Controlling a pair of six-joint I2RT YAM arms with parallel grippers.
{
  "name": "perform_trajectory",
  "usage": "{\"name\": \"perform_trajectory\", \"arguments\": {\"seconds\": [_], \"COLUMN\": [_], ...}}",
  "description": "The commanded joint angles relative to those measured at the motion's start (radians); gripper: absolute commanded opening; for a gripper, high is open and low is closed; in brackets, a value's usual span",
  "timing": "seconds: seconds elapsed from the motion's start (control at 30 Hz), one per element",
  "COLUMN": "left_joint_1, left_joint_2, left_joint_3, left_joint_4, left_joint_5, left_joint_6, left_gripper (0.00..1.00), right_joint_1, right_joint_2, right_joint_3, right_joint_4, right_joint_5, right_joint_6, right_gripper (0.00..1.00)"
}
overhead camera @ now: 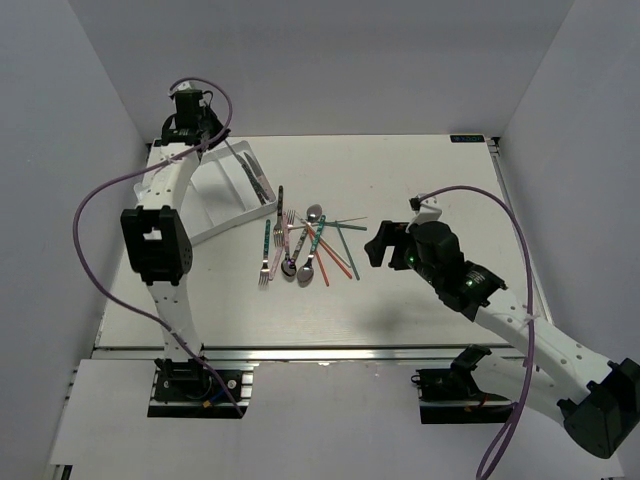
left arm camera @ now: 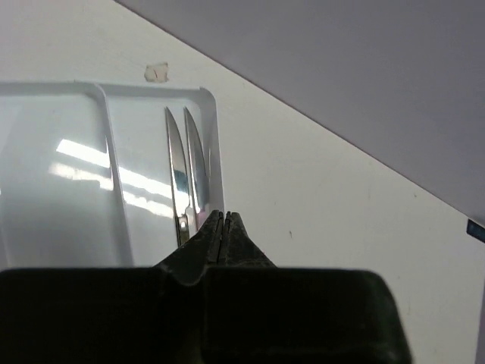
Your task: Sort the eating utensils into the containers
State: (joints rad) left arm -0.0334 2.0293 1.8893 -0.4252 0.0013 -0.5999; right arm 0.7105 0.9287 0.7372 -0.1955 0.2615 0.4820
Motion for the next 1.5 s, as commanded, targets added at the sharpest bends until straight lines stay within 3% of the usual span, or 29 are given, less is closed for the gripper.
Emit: {"name": "perform_trajectory", "arguments": {"seconds": [0.0, 0.03, 0.13, 0.33, 0.47, 0.53, 0.6, 0.73, 0.83, 1.0, 1.07, 1.13, 1.23, 1.3, 1.4, 1.43, 1.47], "left_joint_1": [0.006, 0.016, 0.03, 0.053, 0.063, 0.063, 0.063, 0.063, 0.064, 0.063, 0.063, 0.063, 0.063, 0.063, 0.061, 0.061, 0.063], "left_joint_2": [0.098, 0.139, 0.261, 0.273, 0.299, 0.312, 0.321, 0.336, 0.333, 0.263, 0.174, 0.088, -0.168, -0.406, -0.71, -0.775, -0.835], "left_joint_3": [0.227, 0.352, 0.483, 0.358, 0.353, 0.36, 0.375, 0.407, 0.422, 0.401, 0.361, 0.271, 0.081, -0.161, -0.453, -0.511, -0.615], "left_joint_4": [-0.084, -0.124, -0.15, -0.063, -0.07, -0.07, -0.076, -0.078, -0.075, -0.079, -0.086, -0.106, -0.086, -0.028, 0.026, 0.025, 0.016], "left_joint_5": [-0.009, -0.006, -0.004, 0.029, 0.048, 0.06, 0.066, 0.086, 0.117, 0.132, 0.12, 0.1, 0.069, 0.049, 0.017, 0.013, -0.012], "left_joint_6": [0.046, 0.048, 0.058, 0.055, 0.06, 0.052, 0.046, 0.046, 0.04, 0.026, 0.014, 0.009, -0.02, -0.028, 0.008, 0.023, 0.06], "left_gripper": [0.0, 0.0, 0.0, 0.0, 0.0, 0.15, 0.23, 0.54, 0.66, 0.73, 0.98, 0.98, 0.98, 0.98, 0.98, 0.98, 0.98], "right_joint_1": [-0.008, -0.009, -0.013, -0.014, -0.016, -0.016, -0.016, -0.017, -0.017, -0.017, -0.02, -0.022, -0.023, -0.02, -0.02, -0.02, -0.02], "right_joint_2": [-0.013, -0.013, -0.005, 0.019, 0.032, 0.039, 0.042, 0.042, 0.047, 0.077, 0.107, 0.179, 0.277, 0.341, 0.444, 0.476, 0.507], "right_joint_3": [-0.016, -0.021, -0.028, -0.025, -0.013, -0.006, -0.004, -0.002, 0.004, 0.004, 0.008, 0.025, 0.073, 0.114, 0.169, 0.207, 0.234], "right_joint_4": [0.005, 0.011, 0.018, 0.024, 0.024, 0.024, 0.021, 0.014, 0.008, 0.014, 0.03, 0.018, -0.008, -0.022, -0.025, -0.028, -0.033], "right_joint_5": [-0.039, -0.045, -0.051, -0.061, -0.059, -0.064, -0.064, -0.062, -0.068, -0.076, -0.087, -0.085, -0.038, -0.028, -0.036, -0.05, -0.059], "right_joint_6": [-0.019, -0.023, -0.026, -0.043, -0.051, -0.052, -0.052, -0.052, -0.052, -0.056, -0.074, -0.089, -0.091, -0.109, -0.152, -0.163, -0.171], "right_gripper": [0.89, 0.89, 0.89, 0.89, 0.89, 0.89, 0.89, 0.89, 0.89, 0.89, 0.89, 0.89, 0.89, 0.87, 0.74, 0.62, 0.56]}}
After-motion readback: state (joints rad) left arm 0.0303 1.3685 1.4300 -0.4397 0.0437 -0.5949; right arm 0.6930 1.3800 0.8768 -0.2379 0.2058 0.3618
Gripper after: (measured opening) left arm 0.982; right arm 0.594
